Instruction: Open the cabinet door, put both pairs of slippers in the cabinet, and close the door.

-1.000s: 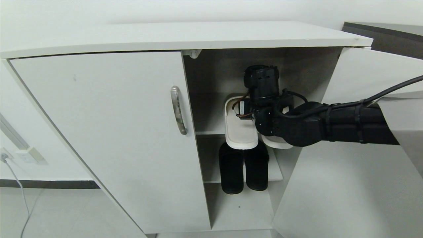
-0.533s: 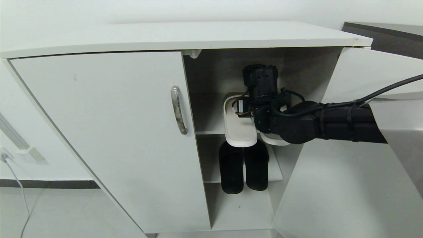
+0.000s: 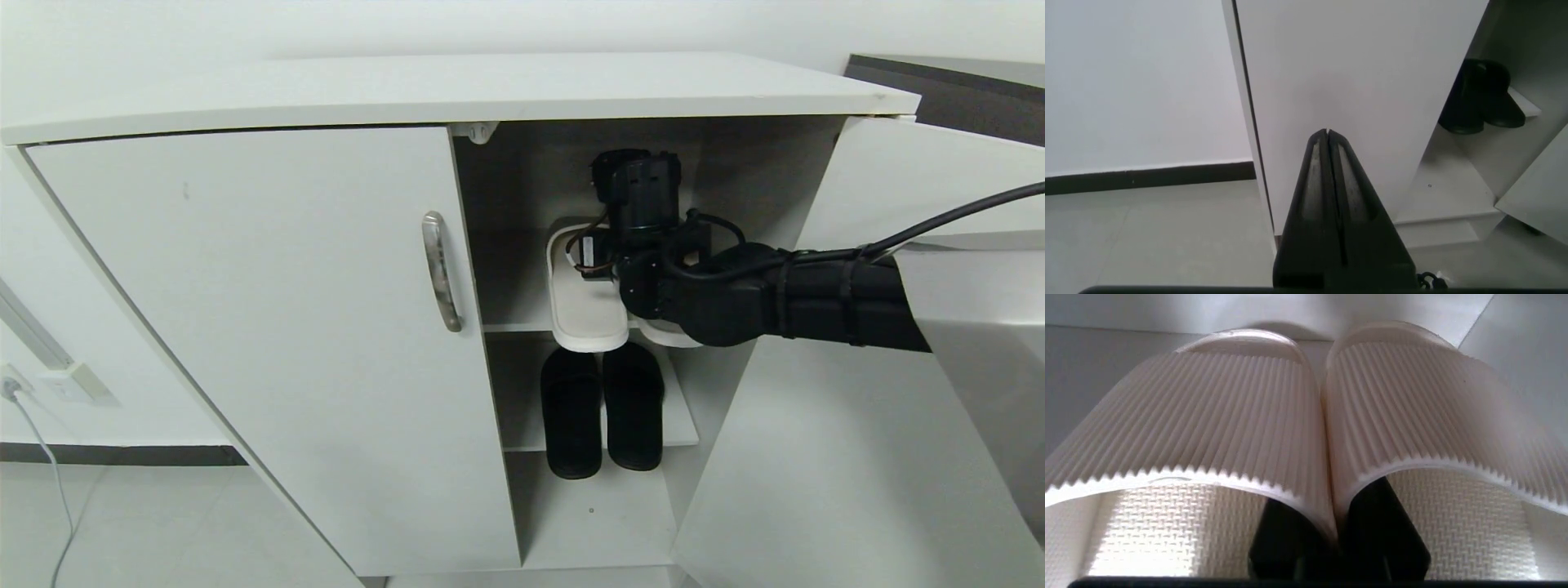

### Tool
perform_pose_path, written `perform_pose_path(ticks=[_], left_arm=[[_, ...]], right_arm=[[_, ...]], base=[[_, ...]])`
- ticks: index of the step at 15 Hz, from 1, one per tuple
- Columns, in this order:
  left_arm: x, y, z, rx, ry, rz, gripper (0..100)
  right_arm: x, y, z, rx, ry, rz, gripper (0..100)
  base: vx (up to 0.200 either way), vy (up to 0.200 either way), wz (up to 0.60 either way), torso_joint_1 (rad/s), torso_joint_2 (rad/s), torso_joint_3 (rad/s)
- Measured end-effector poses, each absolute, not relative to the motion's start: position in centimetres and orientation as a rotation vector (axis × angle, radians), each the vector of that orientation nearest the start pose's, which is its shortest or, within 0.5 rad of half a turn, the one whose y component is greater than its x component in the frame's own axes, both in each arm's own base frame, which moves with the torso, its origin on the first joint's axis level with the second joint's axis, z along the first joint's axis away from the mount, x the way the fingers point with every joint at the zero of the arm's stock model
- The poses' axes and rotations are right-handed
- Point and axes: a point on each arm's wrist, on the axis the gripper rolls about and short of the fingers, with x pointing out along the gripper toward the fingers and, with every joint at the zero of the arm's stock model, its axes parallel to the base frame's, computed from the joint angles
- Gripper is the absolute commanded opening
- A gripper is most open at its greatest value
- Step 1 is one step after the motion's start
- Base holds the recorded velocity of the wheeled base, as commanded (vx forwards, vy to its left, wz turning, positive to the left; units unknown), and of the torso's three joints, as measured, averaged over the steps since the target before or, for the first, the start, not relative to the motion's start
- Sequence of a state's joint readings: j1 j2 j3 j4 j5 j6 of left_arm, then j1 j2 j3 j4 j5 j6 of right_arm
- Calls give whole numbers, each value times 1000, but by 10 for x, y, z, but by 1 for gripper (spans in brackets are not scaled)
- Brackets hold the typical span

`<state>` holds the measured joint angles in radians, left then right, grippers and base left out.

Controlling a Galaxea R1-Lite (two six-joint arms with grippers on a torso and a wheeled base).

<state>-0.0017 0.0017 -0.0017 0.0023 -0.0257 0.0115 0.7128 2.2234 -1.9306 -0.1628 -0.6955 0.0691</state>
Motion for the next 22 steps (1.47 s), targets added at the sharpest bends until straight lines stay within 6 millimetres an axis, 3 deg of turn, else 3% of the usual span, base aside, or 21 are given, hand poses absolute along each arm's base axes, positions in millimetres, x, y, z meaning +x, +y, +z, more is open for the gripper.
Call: perform_pose_path(ticks=[5, 6, 12, 22], left_arm=[[-23, -1, 76, 11, 2, -28, 0], [-23, -1, 76, 11, 2, -27, 0], [-23, -1, 76, 11, 2, -26, 0], [-23, -1, 76, 10, 3, -27, 0]], right_arm=[[372, 295, 241, -21, 110, 1, 0], [373, 295, 240, -22, 111, -1, 100], [362, 294, 237, -45, 140, 6, 100], [280, 283, 241, -70, 166, 87, 100]], base=[[0, 0, 0, 0, 0, 0], [0, 0, 0, 0, 0, 0], [0, 0, 0, 0, 0, 0], [0, 0, 0, 0, 0, 0]])
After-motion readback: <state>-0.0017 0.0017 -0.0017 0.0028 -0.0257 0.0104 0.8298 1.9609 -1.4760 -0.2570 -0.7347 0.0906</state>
